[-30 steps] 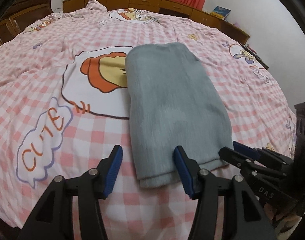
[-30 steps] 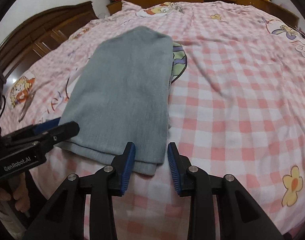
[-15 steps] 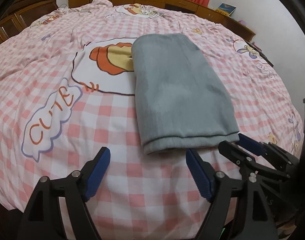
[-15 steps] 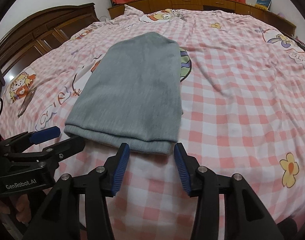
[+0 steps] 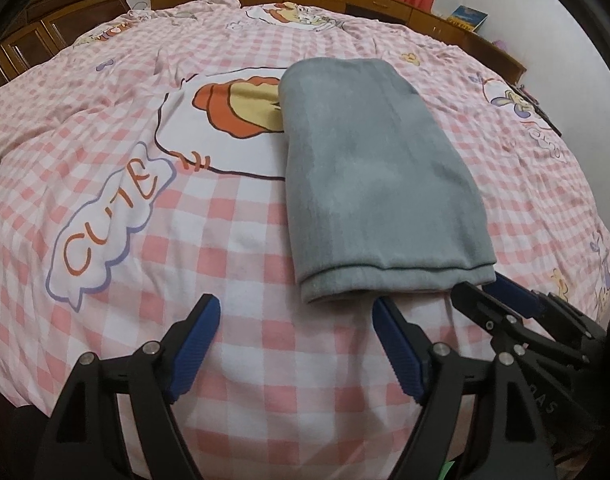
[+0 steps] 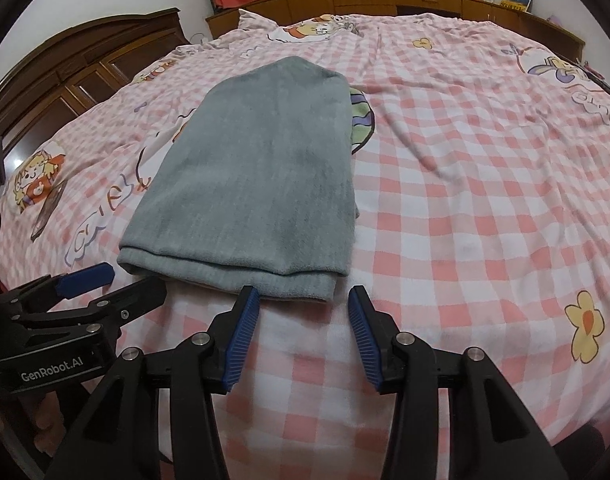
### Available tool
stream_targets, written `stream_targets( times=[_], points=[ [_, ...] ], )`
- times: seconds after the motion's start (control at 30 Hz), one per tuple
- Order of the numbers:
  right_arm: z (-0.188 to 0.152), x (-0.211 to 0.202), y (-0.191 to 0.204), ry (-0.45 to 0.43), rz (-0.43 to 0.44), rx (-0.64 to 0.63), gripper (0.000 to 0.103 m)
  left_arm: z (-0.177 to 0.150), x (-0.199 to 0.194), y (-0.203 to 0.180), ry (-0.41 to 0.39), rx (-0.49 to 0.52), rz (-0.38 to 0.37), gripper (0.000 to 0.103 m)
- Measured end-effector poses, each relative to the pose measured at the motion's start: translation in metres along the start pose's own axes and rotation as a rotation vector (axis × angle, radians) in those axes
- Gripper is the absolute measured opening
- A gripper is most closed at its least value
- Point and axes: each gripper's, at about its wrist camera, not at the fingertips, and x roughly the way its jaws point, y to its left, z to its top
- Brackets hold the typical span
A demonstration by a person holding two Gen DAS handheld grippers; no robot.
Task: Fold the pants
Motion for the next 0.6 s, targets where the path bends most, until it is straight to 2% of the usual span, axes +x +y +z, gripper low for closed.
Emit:
stream_targets(
  times=[0.6],
  points=[
    [0.0000,-0.0006,-0.0008,-0.002,0.007,0.020,0.047,-0.0009,-0.0007,-0.0067,0.001,0.040,-0.005,0.082]
  ],
)
